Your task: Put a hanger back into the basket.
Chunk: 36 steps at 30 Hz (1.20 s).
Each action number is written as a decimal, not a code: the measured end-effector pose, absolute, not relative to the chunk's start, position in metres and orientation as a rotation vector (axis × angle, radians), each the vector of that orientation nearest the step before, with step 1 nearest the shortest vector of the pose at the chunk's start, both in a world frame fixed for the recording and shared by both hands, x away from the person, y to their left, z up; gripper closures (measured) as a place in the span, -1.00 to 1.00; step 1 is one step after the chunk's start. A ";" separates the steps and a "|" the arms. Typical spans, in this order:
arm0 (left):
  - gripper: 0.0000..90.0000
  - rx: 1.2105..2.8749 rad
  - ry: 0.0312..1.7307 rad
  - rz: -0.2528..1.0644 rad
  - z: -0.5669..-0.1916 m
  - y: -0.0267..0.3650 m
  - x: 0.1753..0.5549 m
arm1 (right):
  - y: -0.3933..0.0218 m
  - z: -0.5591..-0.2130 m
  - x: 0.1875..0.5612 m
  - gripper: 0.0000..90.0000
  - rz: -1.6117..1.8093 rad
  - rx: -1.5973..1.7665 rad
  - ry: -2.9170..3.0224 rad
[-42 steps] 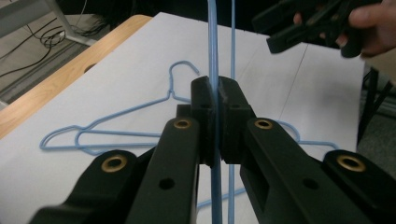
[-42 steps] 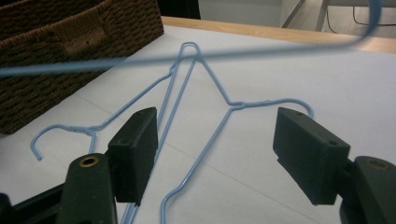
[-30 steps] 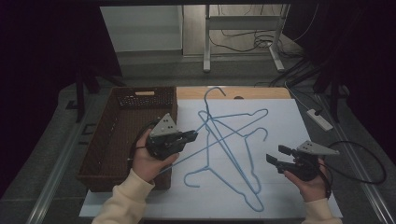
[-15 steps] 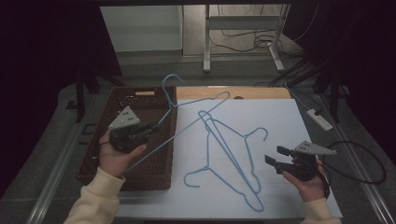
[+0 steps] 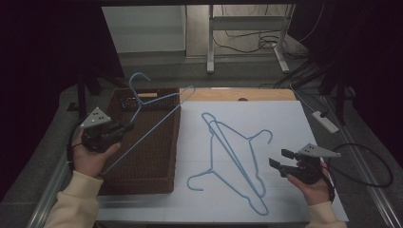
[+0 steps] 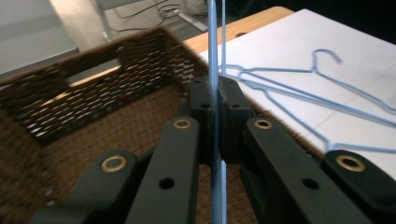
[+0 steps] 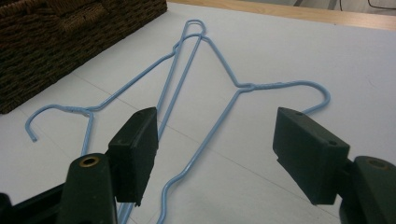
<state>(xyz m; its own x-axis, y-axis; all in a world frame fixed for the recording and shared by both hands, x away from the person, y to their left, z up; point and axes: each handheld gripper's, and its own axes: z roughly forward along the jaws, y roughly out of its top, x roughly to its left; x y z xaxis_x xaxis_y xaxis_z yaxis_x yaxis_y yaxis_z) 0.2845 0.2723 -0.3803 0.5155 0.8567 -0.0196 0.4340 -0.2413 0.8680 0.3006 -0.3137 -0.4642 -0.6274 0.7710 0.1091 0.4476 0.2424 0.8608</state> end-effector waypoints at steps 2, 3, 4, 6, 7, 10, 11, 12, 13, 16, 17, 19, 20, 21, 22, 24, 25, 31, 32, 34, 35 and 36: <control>0.92 1.860 1.086 0.605 -0.381 0.280 0.285 | -0.314 -0.464 0.301 -0.28 1.340 1.122 2.188; 0.92 1.861 1.100 0.612 -0.382 0.285 0.286 | -0.313 -0.465 0.301 -0.28 1.342 1.123 2.188; 0.92 1.861 1.112 0.618 -0.383 0.289 0.286 | -0.313 -0.465 0.301 -0.28 1.344 1.124 2.189; 0.92 1.867 1.129 0.628 -0.385 0.294 0.287 | -0.313 -0.465 0.301 -0.28 1.346 1.123 2.190; 0.92 1.872 1.144 0.636 -0.387 0.297 0.288 | -0.313 -0.465 0.301 -0.28 1.345 1.123 2.190; 0.92 1.881 1.167 0.640 -0.391 0.303 0.290 | -0.313 -0.465 0.301 -0.29 1.345 1.123 2.191; 0.92 1.886 1.176 0.644 -0.393 0.305 0.290 | -0.313 -0.465 0.301 -0.29 1.346 1.124 2.192; 0.92 1.889 1.180 0.640 -0.394 0.307 0.292 | -0.313 -0.466 0.301 -0.29 1.345 1.126 2.193; 0.92 1.898 1.181 0.641 -0.397 0.308 0.293 | -0.313 -0.466 0.301 -0.29 1.345 1.125 2.194; 0.92 1.938 1.185 0.642 -0.402 0.307 0.298 | -0.312 -0.467 0.302 -0.29 1.344 1.123 2.199; 0.92 1.938 1.185 0.642 -0.402 0.307 0.298 | -0.312 -0.467 0.302 -0.29 1.345 1.124 2.200; 0.92 1.965 1.191 0.634 -0.407 0.304 0.304 | -0.311 -0.467 0.302 -0.29 1.344 1.125 2.205; 0.92 1.978 1.193 0.632 -0.409 0.303 0.306 | -0.311 -0.467 0.302 -0.29 1.344 1.125 2.205; 0.92 1.987 1.192 0.632 -0.412 0.301 0.308 | -0.311 -0.467 0.302 -0.29 1.344 1.124 2.205; 0.92 2.000 1.192 0.632 -0.414 0.300 0.310 | -0.311 -0.467 0.302 -0.29 1.344 1.125 2.205; 0.92 2.011 1.189 0.616 -0.418 0.298 0.315 | -0.311 -0.467 0.302 -0.29 1.344 1.125 2.206; 0.92 2.017 1.191 0.617 -0.420 0.297 0.318 | -0.311 -0.468 0.302 -0.29 1.344 1.126 2.206; 0.92 2.059 1.223 0.587 -0.434 0.296 0.333 | -0.311 -0.468 0.302 -0.29 1.339 1.127 2.213; 0.92 2.069 1.229 0.586 -0.436 0.296 0.335 | -0.311 -0.468 0.302 -0.29 1.339 1.126 2.214; 0.92 2.096 1.245 0.595 -0.440 0.295 0.340 | -0.311 -0.469 0.302 -0.29 1.338 1.125 2.216; 0.92 2.107 1.252 0.601 -0.442 0.294 0.341 | -0.311 -0.469 0.302 -0.29 1.338 1.124 2.216; 0.92 2.113 1.260 0.612 -0.443 0.295 0.343 | -0.311 -0.469 0.302 -0.29 1.338 1.123 2.216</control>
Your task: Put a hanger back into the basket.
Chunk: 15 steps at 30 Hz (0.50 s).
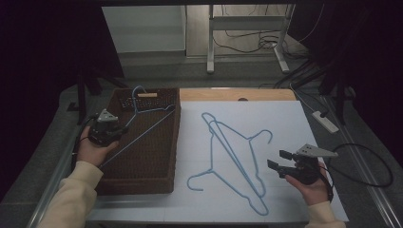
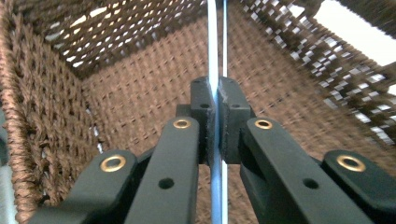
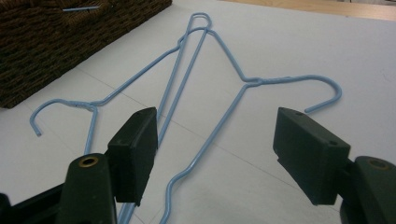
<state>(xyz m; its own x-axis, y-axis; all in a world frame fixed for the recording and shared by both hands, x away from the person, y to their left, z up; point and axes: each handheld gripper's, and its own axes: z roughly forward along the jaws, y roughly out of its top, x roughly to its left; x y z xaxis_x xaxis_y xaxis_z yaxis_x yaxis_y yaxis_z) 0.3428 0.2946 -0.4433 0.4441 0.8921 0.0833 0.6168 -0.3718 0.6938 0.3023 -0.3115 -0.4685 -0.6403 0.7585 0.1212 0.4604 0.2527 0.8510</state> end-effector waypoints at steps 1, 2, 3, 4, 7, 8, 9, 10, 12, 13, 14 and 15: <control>0.91 2.122 1.270 0.621 -0.445 0.295 0.344 | -0.312 -0.468 0.302 -0.29 1.339 1.124 2.215; 0.91 2.133 1.287 0.631 -0.446 0.295 0.345 | -0.312 -0.468 0.302 -0.29 1.339 1.125 2.215; 0.91 2.147 1.306 0.648 -0.447 0.296 0.346 | -0.312 -0.468 0.302 -0.29 1.339 1.126 2.215; 0.89 2.158 1.314 0.655 -0.448 0.296 0.346 | -0.312 -0.469 0.302 -0.29 1.339 1.126 2.216; 0.63 2.151 1.336 0.721 -0.447 0.297 0.345 | -0.313 -0.469 0.302 -0.29 1.339 1.126 2.218; 0.52 2.137 1.336 0.724 -0.446 0.297 0.345 | -0.313 -0.469 0.302 -0.29 1.339 1.127 2.218; 0.42 2.126 1.334 0.731 -0.444 0.298 0.343 | -0.313 -0.469 0.302 -0.29 1.339 1.126 2.219; 0.32 2.114 1.331 0.725 -0.442 0.298 0.341 | -0.312 -0.469 0.302 -0.29 1.340 1.126 2.218; 0.10 2.087 1.305 0.696 -0.436 0.297 0.336 | -0.313 -0.469 0.302 -0.29 1.339 1.126 2.217; 0.05 2.069 1.290 0.689 -0.433 0.297 0.332 | -0.313 -0.469 0.302 -0.29 1.339 1.127 2.217; 0.00 2.052 1.272 0.673 -0.429 0.296 0.328 | -0.313 -0.469 0.302 -0.29 1.339 1.127 2.216; -0.04 2.035 1.250 0.654 -0.426 0.296 0.323 | -0.313 -0.469 0.302 -0.29 1.338 1.127 2.217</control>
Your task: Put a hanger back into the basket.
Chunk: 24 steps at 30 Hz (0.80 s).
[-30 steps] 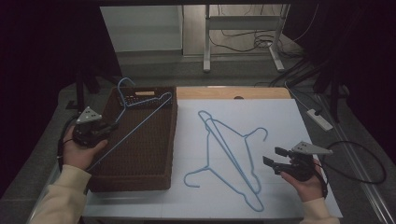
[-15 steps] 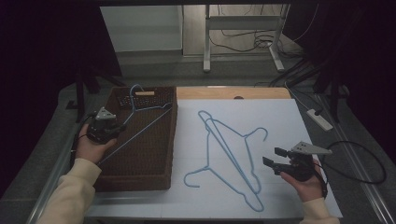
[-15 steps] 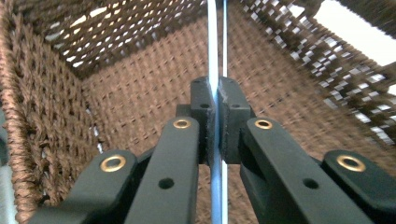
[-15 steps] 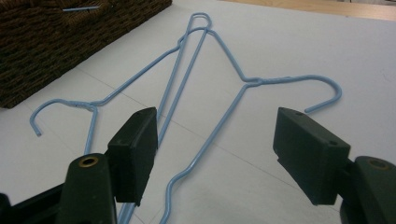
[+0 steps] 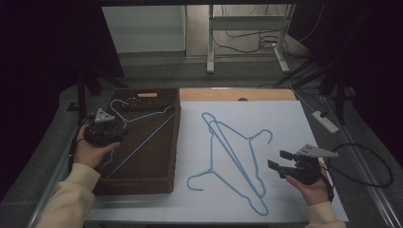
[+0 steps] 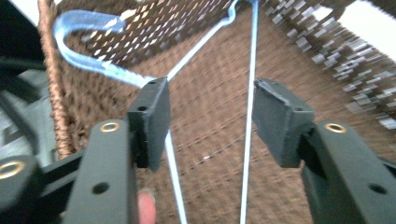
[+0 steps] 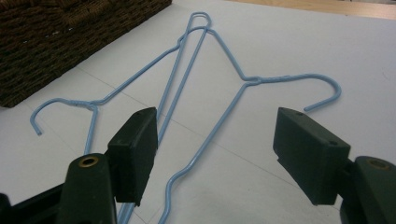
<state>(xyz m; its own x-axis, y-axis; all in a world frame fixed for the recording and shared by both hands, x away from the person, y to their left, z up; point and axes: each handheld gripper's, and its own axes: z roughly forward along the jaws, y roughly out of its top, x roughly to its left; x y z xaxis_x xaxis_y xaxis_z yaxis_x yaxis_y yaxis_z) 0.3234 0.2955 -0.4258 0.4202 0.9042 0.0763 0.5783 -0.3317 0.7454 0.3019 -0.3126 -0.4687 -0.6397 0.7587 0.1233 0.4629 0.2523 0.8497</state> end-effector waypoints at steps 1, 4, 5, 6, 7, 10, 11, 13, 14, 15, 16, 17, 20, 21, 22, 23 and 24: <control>-0.09 2.025 1.228 0.636 -0.423 0.295 0.319 | -0.312 -0.469 0.302 -0.29 1.337 1.127 2.217; -0.13 1.977 1.168 0.605 -0.414 0.290 0.303 | -0.312 -0.469 0.302 -0.30 1.337 1.125 2.218; -0.13 1.967 1.153 0.599 -0.412 0.288 0.300 | -0.311 -0.469 0.302 -0.30 1.333 1.123 2.220; -0.14 1.956 1.135 0.591 -0.410 0.287 0.295 | -0.311 -0.469 0.302 -0.30 1.331 1.123 2.220; -0.14 1.946 1.117 0.584 -0.408 0.284 0.291 | -0.311 -0.469 0.302 -0.30 1.328 1.122 2.221; -0.16 1.926 1.063 0.544 -0.403 0.275 0.280 | -0.311 -0.469 0.303 -0.31 1.325 1.126 2.220; -0.17 1.917 1.045 0.526 -0.401 0.272 0.277 | -0.310 -0.469 0.303 -0.31 1.323 1.125 2.221; -0.17 1.909 1.020 0.514 -0.400 0.267 0.271 | -0.310 -0.469 0.303 -0.32 1.320 1.123 2.223; -0.18 1.906 0.998 0.510 -0.399 0.261 0.267 | -0.309 -0.469 0.302 -0.33 1.320 1.117 2.221; -0.19 1.904 0.985 0.507 -0.399 0.257 0.264 | -0.309 -0.469 0.302 -0.33 1.323 1.115 2.222; -0.19 1.902 0.974 0.501 -0.399 0.252 0.261 | -0.309 -0.469 0.302 -0.33 1.325 1.115 2.223; -0.19 1.902 0.974 0.501 -0.399 0.252 0.261 | -0.309 -0.469 0.302 -0.34 1.328 1.113 2.225; -0.20 1.892 0.955 0.487 -0.401 0.240 0.254 | -0.308 -0.469 0.302 -0.34 1.327 1.105 2.232; -0.21 1.892 0.951 0.489 -0.403 0.237 0.252 | -0.307 -0.469 0.302 -0.35 1.329 1.103 2.237; -0.21 1.891 0.950 0.487 -0.404 0.235 0.251 | -0.307 -0.469 0.301 -0.35 1.331 1.100 2.239; -0.21 1.892 0.947 0.479 -0.406 0.232 0.250 | -0.306 -0.469 0.301 -0.35 1.331 1.098 2.241; -0.22 1.890 0.946 0.471 -0.407 0.229 0.250 | -0.305 -0.469 0.301 -0.35 1.329 1.095 2.243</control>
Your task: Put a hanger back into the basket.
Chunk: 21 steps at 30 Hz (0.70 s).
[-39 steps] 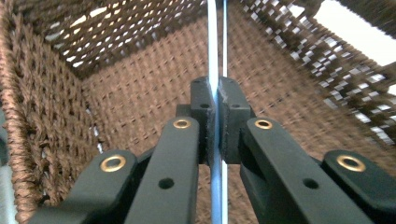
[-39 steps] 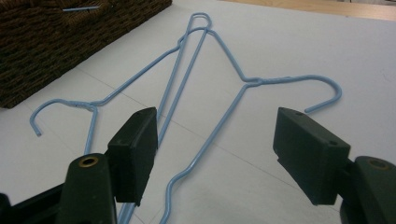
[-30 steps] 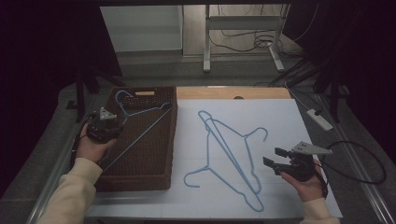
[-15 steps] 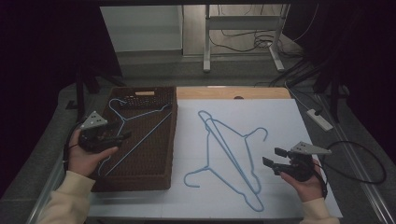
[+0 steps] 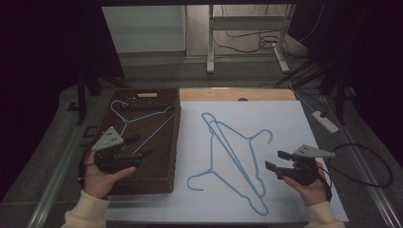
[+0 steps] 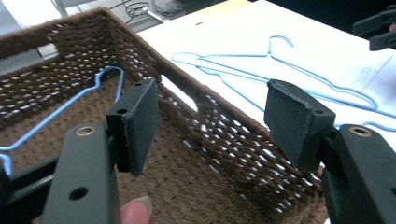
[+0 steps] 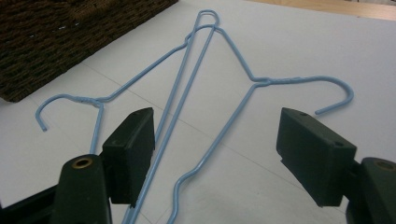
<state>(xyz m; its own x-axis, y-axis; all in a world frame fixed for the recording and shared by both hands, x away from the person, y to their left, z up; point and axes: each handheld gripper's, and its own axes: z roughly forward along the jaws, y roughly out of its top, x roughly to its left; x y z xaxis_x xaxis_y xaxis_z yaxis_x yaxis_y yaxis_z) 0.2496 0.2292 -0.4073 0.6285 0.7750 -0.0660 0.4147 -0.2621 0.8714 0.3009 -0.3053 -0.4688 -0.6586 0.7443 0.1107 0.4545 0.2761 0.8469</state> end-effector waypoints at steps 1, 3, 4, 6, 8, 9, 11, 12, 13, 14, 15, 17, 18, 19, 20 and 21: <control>-0.22 1.888 0.945 0.464 -0.409 0.228 0.249 | -0.305 -0.469 0.301 -0.35 1.329 1.092 2.246; -0.23 1.888 0.942 0.454 -0.413 0.224 0.248 | -0.304 -0.469 0.300 -0.35 1.327 1.089 2.249; -0.23 1.887 0.939 0.446 -0.416 0.221 0.247 | -0.303 -0.469 0.300 -0.36 1.326 1.088 2.249; -0.23 1.892 0.939 0.439 -0.420 0.219 0.246 | -0.303 -0.469 0.300 -0.36 1.321 1.089 2.249; -0.23 1.902 0.940 0.429 -0.424 0.217 0.246 | -0.303 -0.469 0.300 -0.36 1.318 1.092 2.249; -0.23 1.913 0.942 0.425 -0.426 0.216 0.246 | -0.303 -0.469 0.300 -0.35 1.316 1.094 2.248; -0.24 1.913 0.945 0.413 -0.430 0.214 0.245 | -0.303 -0.469 0.300 -0.35 1.297 1.102 2.251; -0.24 1.912 0.946 0.412 -0.431 0.214 0.245 | -0.303 -0.470 0.300 -0.35 1.290 1.104 2.250; -0.24 1.914 0.943 0.413 -0.431 0.213 0.244 | -0.302 -0.470 0.300 -0.35 1.282 1.106 2.250; -0.24 1.914 0.943 0.413 -0.431 0.213 0.244 | -0.302 -0.470 0.300 -0.34 1.270 1.109 2.251; -0.24 1.911 0.942 0.411 -0.431 0.213 0.244 | -0.302 -0.470 0.300 -0.34 1.270 1.109 2.251; -0.24 1.910 0.936 0.408 -0.431 0.211 0.242 | -0.301 -0.470 0.301 -0.34 1.254 1.110 2.254; -0.24 1.911 0.933 0.408 -0.432 0.210 0.242 | -0.300 -0.471 0.300 -0.34 1.244 1.107 2.257; -0.23 1.913 0.931 0.406 -0.432 0.208 0.241 | -0.300 -0.471 0.300 -0.34 1.240 1.105 2.260; -0.23 1.916 0.929 0.405 -0.433 0.208 0.241 | -0.299 -0.471 0.300 -0.34 1.232 1.104 2.261; -0.23 1.919 0.926 0.405 -0.434 0.206 0.241 | -0.299 -0.471 0.300 -0.34 1.227 1.101 2.264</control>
<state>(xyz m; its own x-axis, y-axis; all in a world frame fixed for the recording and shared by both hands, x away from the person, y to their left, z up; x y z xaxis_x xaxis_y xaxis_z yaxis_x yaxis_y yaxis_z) 0.2405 0.2061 -0.4336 0.6606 0.7447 -0.0947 0.4362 -0.2781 0.8558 0.3000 -0.2988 -0.4706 -0.6421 0.7640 0.0638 0.4706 0.3270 0.8195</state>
